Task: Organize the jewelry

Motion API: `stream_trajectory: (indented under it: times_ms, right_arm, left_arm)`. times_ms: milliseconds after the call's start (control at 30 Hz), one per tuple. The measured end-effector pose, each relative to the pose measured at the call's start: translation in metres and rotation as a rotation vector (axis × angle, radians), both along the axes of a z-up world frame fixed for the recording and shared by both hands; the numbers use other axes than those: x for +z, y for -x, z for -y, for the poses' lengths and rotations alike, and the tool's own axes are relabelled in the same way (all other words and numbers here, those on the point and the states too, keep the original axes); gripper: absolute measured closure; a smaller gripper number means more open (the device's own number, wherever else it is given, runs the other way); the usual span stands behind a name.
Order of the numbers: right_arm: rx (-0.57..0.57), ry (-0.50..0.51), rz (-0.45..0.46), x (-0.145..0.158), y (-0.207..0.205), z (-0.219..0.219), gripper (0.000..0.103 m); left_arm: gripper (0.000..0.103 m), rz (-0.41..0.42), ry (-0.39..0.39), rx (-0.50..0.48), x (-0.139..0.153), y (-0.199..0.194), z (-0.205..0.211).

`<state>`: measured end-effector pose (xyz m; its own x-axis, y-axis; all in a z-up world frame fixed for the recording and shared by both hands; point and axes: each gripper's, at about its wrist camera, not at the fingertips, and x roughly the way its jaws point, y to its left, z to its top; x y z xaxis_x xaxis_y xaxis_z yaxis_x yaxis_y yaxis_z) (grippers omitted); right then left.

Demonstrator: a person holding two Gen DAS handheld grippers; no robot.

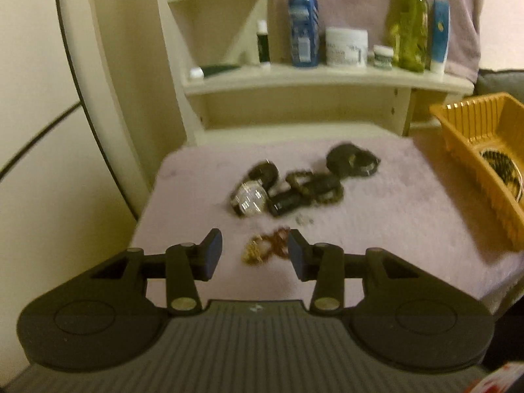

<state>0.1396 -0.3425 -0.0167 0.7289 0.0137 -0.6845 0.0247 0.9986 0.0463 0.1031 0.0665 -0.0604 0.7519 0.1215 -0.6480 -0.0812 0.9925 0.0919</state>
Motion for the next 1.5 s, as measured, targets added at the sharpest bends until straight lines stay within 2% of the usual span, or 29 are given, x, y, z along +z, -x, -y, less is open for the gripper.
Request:
stream_trajectory:
  times_ms: [167,300,367,700,833,967,1233,1500]
  right_arm:
    - [0.003,0.006,-0.004,-0.001,-0.002,0.000,0.098]
    - [0.003,0.010,-0.006,-0.001,-0.001,0.000,0.098]
    - [0.004,0.012,-0.007,0.000,-0.001,0.000,0.098]
    - [0.006,0.012,-0.009,0.000,-0.002,0.000,0.098]
    - [0.006,0.012,-0.009,0.000,-0.002,0.000,0.098]
    - [0.005,0.012,-0.008,0.000,-0.002,0.000,0.098]
    - [0.006,0.012,-0.008,0.000,-0.001,0.000,0.098]
    - [0.006,0.011,-0.007,-0.001,-0.001,0.000,0.098]
  left_arm:
    - [0.064,-0.001,0.010,-0.023,-0.015,0.002,0.012]
    - [0.077,-0.006,0.033,-0.057,-0.020,-0.001,0.021]
    - [0.079,-0.005,0.033,-0.072,-0.020,-0.002,0.026]
    - [0.080,-0.017,0.024,-0.091,-0.029,-0.013,0.038]
    - [0.086,-0.015,0.009,-0.097,-0.030,-0.015,0.042]
    - [0.087,-0.014,-0.005,-0.100,-0.029,-0.016,0.044]
    - [0.087,0.010,0.021,-0.137,-0.013,-0.014,0.057]
    - [0.087,0.056,0.124,-0.299,0.021,-0.018,0.108]
